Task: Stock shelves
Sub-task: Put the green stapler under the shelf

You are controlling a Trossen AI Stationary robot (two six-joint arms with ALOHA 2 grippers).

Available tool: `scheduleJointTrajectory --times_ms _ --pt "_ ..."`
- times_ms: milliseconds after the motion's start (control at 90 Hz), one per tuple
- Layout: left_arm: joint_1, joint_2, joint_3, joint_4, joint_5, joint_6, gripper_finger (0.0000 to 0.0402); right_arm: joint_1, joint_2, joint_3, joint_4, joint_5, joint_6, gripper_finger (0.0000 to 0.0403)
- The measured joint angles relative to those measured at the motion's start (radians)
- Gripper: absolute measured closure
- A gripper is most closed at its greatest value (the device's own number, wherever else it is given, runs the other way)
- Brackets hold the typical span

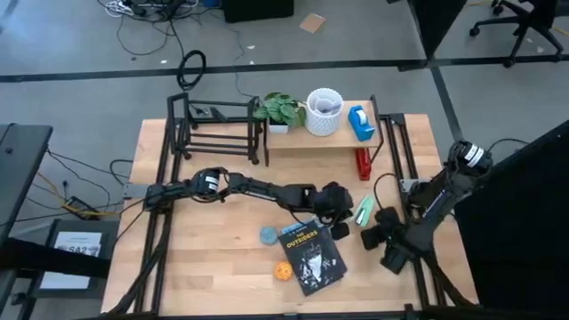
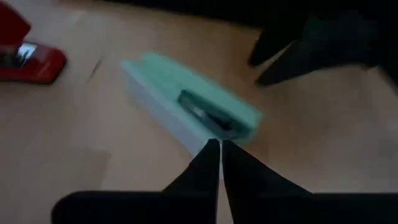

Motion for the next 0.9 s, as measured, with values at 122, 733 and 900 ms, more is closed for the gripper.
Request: scheduleJointTrajectory --times_ms 122,733,900 --pt "0.01 0.011 0.005 0.052 -0.01 -0.004 0.0401 -0.039 0.0 -0.038 0.051 0.04 -0.037 0.033" --pt "0.06 0.072 0.005 0.099 0.113 -0.118 0.0402 -0.116 -0.007 -0.061 0.211 0.203 -0.251 0.033" --pt "0.062 0.071 0.006 0.057 0.164 -0.165 0.0401 -0.116 -0.009 -0.061 0.213 0.21 -0.255 0.033"
